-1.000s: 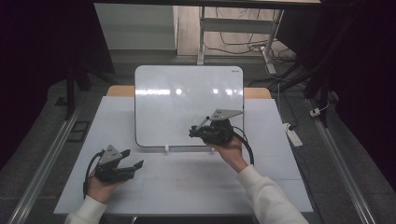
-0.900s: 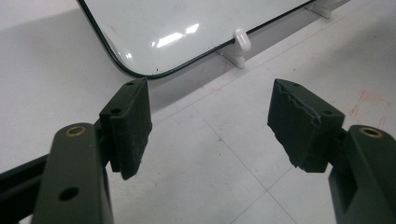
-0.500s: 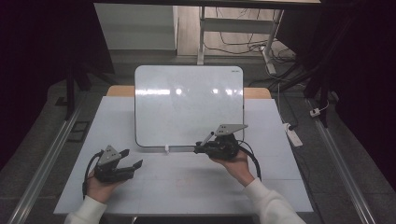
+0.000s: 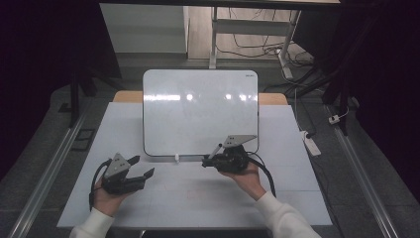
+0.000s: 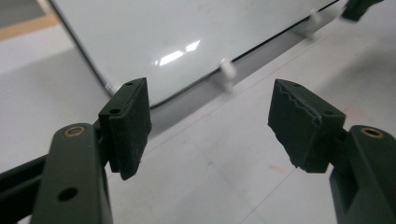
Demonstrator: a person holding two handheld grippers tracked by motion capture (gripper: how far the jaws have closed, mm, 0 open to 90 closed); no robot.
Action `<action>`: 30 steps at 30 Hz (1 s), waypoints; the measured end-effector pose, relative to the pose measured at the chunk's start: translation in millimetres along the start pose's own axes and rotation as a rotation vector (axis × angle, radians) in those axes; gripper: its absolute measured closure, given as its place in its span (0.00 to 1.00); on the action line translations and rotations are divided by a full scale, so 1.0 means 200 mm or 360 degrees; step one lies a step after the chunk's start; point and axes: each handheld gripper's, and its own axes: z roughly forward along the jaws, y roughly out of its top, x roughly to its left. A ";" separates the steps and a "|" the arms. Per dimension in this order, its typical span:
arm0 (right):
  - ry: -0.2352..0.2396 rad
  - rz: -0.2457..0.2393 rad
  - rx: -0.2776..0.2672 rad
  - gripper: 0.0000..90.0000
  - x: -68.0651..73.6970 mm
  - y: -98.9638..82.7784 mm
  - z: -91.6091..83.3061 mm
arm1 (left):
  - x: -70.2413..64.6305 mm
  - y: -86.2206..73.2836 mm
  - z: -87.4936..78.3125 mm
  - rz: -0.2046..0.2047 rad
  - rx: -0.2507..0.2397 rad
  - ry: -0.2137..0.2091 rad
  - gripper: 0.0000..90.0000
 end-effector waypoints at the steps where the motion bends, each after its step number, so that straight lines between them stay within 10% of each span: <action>1: 0.0002 0.0002 0.0003 0.86 0.00 0.00 0.01 | -0.01 0.02 0.00 0.0014 -0.0011 -0.0013 0.33; 12: 0.0024 0.0042 0.0010 0.86 0.00 -0.01 0.03 | -0.13 0.25 0.11 0.0097 -0.0074 -0.0193 0.33; 30: 0.0049 0.0089 0.0010 0.86 0.00 -0.02 0.05 | -0.25 0.40 0.26 0.0147 -0.0072 -0.0346 0.33</action>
